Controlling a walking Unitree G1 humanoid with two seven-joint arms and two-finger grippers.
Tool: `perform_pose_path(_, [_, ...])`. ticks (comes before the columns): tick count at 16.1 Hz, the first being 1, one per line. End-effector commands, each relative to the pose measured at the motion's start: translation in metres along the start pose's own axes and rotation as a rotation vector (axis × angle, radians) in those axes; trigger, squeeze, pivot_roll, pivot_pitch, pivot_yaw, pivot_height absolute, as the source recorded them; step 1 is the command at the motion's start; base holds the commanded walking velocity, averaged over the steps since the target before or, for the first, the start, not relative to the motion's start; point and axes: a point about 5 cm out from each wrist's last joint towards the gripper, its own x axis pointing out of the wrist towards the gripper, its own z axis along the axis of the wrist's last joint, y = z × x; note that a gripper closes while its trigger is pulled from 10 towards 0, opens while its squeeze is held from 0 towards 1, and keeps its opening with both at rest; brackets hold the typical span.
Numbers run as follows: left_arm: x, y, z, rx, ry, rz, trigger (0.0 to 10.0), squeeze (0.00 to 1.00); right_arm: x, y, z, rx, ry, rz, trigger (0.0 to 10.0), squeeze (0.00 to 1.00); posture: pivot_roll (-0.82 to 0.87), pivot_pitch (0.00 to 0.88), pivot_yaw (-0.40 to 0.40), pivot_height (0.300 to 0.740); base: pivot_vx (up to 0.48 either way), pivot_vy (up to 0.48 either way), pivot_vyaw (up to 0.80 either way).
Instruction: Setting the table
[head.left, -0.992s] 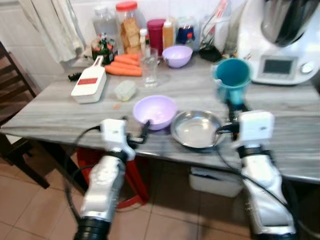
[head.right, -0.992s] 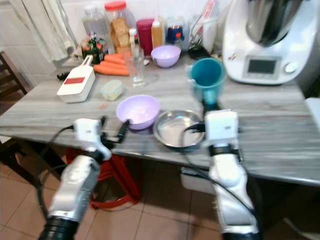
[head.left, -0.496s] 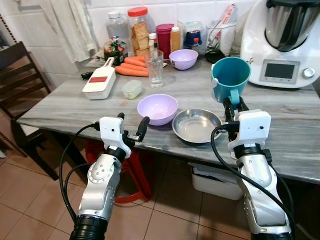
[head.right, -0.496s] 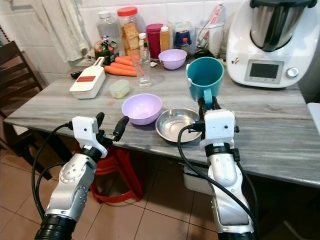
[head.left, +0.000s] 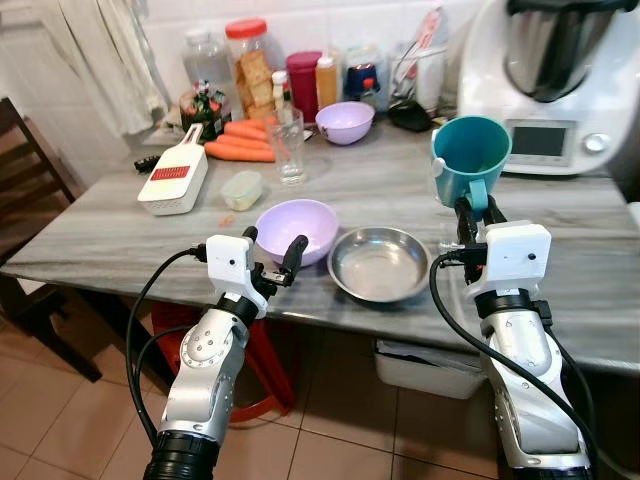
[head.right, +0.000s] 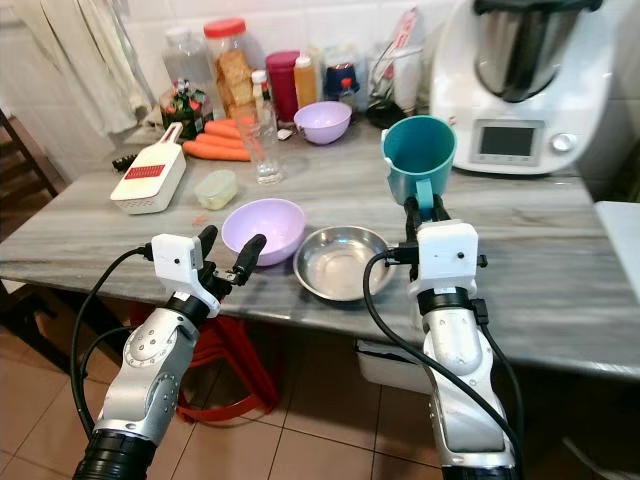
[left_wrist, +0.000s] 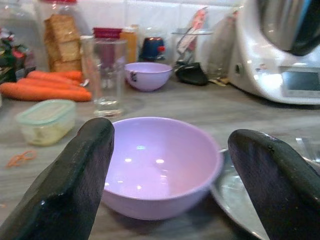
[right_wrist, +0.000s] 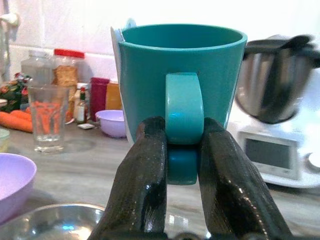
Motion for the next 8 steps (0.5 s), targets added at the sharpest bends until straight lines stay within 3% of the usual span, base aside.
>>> perform_pose_path(1, [-0.0023,0.0051,0.0026,0.009,-0.01,0.008,10.0,0.0,0.001,0.0054,0.0033,0.017,-0.015,0.02,10.0,0.0,-0.11,0.0,0.12,0.74,0.352,0.0,0.0])
perform_pose_path(8, [-0.0103,0.0112,0.0034,0.024,-0.009,0.025,10.0,0.0,-0.0053,0.0059,-0.0007,0.042,0.008,0.023,10.0,0.0,-0.1,0.0,0.117,0.74,0.349,0.0,0.0])
